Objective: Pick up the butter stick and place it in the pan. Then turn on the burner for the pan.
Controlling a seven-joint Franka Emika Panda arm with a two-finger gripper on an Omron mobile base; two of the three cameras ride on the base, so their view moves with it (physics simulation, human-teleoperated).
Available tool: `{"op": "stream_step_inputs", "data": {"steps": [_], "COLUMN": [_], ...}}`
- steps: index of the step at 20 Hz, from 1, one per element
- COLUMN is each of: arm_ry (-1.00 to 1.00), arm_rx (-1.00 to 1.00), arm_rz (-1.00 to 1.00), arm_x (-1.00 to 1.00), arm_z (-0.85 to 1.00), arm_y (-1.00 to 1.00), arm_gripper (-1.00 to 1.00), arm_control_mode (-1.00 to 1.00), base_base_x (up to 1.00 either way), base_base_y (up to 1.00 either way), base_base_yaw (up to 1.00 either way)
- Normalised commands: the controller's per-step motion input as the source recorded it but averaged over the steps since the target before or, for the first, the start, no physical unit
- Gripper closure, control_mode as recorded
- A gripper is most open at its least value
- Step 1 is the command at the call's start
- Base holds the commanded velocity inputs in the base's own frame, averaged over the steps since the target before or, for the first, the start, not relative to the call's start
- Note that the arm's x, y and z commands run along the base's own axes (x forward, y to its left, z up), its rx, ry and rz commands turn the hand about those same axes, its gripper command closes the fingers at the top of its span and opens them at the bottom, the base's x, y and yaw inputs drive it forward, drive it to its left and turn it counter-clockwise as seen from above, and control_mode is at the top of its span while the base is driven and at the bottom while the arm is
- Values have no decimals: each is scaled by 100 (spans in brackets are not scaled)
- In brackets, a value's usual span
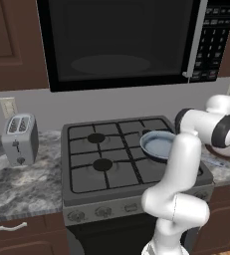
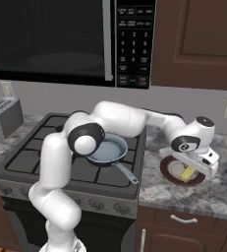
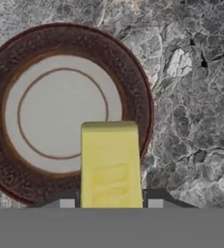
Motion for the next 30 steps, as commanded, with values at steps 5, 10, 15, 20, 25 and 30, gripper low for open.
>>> {"op": "stream_step_inputs", "data": {"steps": [5,10,15,20,25,30], "arm_ry": [-13,-9,0,0,0,0], "arm_rx": [0,0,-5,-9,-10,-8], "arm_rz": [14,15,10,4,0,0], "arm_x": [-32,-16,-4,-19,-32,-7], "arm_z": [27,55,65,62,46,36], "arm_y": [0,16,52,75,92,100], "arm_gripper": [100,100,100,100,100,100], "arm_control_mode": [-100,-100,-100,-100,-100,-100], "base_base_x": [0,0,0,0,0,0], "base_base_y": [0,0,0,0,0,0], "base_base_yaw": [0,0,0,0,0,0]}}
